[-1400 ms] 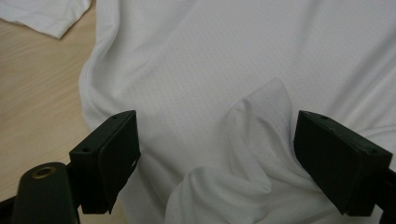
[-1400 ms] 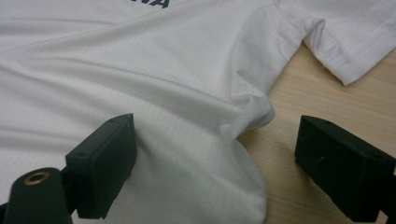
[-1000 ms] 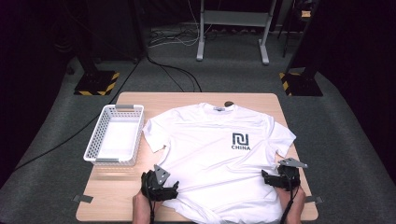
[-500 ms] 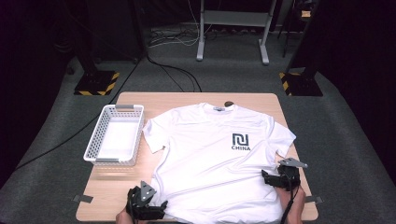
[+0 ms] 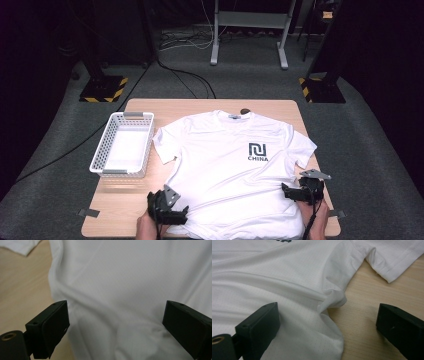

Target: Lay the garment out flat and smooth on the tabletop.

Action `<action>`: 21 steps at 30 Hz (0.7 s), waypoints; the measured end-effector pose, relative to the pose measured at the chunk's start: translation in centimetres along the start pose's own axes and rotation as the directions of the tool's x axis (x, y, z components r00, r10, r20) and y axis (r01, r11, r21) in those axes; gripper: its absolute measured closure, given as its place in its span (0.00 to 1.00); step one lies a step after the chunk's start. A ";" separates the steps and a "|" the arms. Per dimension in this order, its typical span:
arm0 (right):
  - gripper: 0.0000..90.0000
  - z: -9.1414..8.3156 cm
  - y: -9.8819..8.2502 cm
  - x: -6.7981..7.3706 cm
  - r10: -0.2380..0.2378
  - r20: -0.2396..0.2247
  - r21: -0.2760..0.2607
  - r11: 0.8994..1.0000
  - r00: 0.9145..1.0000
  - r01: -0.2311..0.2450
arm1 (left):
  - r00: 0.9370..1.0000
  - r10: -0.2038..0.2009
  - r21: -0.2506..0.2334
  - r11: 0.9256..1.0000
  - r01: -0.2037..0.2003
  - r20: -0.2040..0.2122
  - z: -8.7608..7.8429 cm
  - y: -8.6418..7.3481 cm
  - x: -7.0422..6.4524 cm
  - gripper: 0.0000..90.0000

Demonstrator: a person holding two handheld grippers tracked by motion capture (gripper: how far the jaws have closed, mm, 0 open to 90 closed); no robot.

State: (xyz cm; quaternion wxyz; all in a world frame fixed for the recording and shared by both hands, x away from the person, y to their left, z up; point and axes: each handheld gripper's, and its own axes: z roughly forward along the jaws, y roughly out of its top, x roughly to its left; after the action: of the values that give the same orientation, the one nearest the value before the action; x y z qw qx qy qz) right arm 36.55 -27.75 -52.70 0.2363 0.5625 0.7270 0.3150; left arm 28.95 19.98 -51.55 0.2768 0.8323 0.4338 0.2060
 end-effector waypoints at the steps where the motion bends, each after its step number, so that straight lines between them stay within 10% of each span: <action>1: 0.05 0.0 0.0 0.0 0.000 0.000 0.000 1.000 1.000 0.000 | 1.000 0.000 0.031 1.000 0.000 0.010 -0.7 -0.6 0.4 0.06; 4: 0.00 0.0 0.0 -0.1 0.012 0.013 0.005 1.000 1.000 -0.012 | 0.993 -0.062 0.001 0.998 0.062 0.105 -2.3 -1.7 2.0 0.02; 6: 0.00 -0.3 0.0 -0.4 0.019 -0.022 -0.028 0.999 1.000 -0.019 | 0.993 -0.086 -0.052 0.995 0.091 0.078 -2.8 -1.3 2.6 0.01; 9: 0.00 -1.4 -0.2 -1.3 0.044 -0.016 -0.077 0.996 0.999 -0.045 | 0.997 -0.066 -0.097 0.993 0.070 0.040 -2.0 0.3 2.5 0.01; 14: 0.00 -1.1 -0.8 -2.1 0.026 0.042 0.006 1.000 0.999 -0.027 | 0.998 -0.002 -0.026 1.000 0.004 0.068 1.8 1.1 1.8 0.00; 21: 0.00 -1.0 -0.9 -2.3 0.043 0.048 0.003 0.999 0.998 -0.043 | 0.994 0.049 -0.043 0.998 -0.045 0.100 -0.3 -2.0 1.8 0.00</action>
State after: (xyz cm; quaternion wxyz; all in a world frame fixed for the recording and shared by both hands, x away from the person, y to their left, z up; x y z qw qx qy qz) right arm 35.76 -30.29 -52.69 0.2456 0.5859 0.7096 0.3048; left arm 28.52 22.50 -52.35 0.3104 0.8459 0.3952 0.1789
